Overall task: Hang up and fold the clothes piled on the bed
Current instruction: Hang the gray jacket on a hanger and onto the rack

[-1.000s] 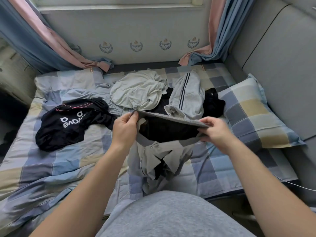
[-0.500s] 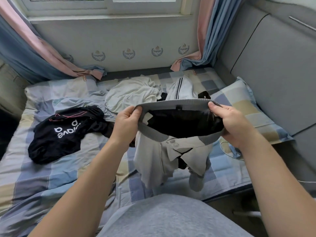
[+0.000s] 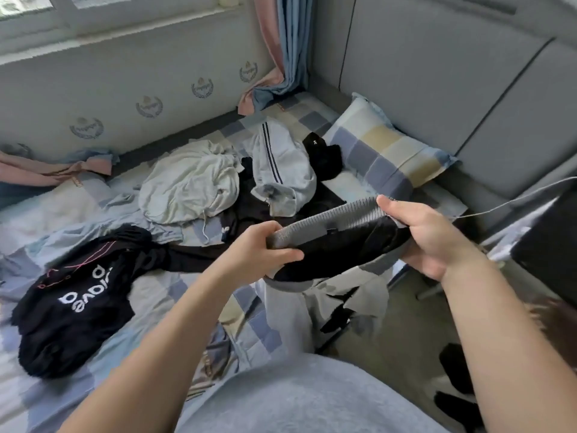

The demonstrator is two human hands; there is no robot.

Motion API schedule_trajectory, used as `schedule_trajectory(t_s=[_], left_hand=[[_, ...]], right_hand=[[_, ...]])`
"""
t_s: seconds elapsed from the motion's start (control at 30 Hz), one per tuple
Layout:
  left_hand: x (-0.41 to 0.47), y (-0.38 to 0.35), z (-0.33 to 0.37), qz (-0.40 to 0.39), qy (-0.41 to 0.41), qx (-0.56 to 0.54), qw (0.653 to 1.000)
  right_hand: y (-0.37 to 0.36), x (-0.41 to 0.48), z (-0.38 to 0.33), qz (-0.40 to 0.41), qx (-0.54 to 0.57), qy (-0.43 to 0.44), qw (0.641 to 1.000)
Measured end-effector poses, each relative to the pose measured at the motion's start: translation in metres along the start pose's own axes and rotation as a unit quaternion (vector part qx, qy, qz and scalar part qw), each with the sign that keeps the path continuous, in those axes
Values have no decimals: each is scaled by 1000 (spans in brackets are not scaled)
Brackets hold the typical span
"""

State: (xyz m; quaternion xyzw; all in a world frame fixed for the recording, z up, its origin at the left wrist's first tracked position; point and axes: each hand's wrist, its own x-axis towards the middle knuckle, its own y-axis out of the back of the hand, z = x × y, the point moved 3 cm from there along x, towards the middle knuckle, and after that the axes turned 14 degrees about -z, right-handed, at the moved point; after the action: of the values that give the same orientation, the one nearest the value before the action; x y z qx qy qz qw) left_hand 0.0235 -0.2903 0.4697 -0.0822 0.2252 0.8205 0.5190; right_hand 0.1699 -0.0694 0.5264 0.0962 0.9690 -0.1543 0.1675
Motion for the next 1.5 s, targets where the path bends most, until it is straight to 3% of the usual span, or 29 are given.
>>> schedule_trajectory(t_s=[0.13,0.23,0.3,0.5,0.6,0.73,0.97,1.3,1.5], left_hand=[[-14,-8,-28,-14,38,186,982],[-24,-27,-50,16,64,244,967],[-26,-52,-61,12,53,268,962],[-20,-155,-59,-161,2,238,958],[-26,-209,-44,-237,31,112,964],[-41,-282,-16,-317,-9,110,942],[-95,-431,31,-471,-47,153,867],[-165,-636,146,-494,-143,129,848],[-196,-745,251,-520,-248,80,814]], right_hand=[[-15,-54,47,30,-23,24,999],[-24,-96,100,203,-209,-16,956],[-31,-130,133,289,-266,-56,918],[-44,-258,194,465,-302,-175,814],[-57,-313,216,549,-271,-182,769],[-67,-382,235,654,-214,-155,709],[-74,-512,258,737,-128,-109,655],[-16,-708,270,775,-105,-71,619],[26,-814,222,830,-146,-51,536]])
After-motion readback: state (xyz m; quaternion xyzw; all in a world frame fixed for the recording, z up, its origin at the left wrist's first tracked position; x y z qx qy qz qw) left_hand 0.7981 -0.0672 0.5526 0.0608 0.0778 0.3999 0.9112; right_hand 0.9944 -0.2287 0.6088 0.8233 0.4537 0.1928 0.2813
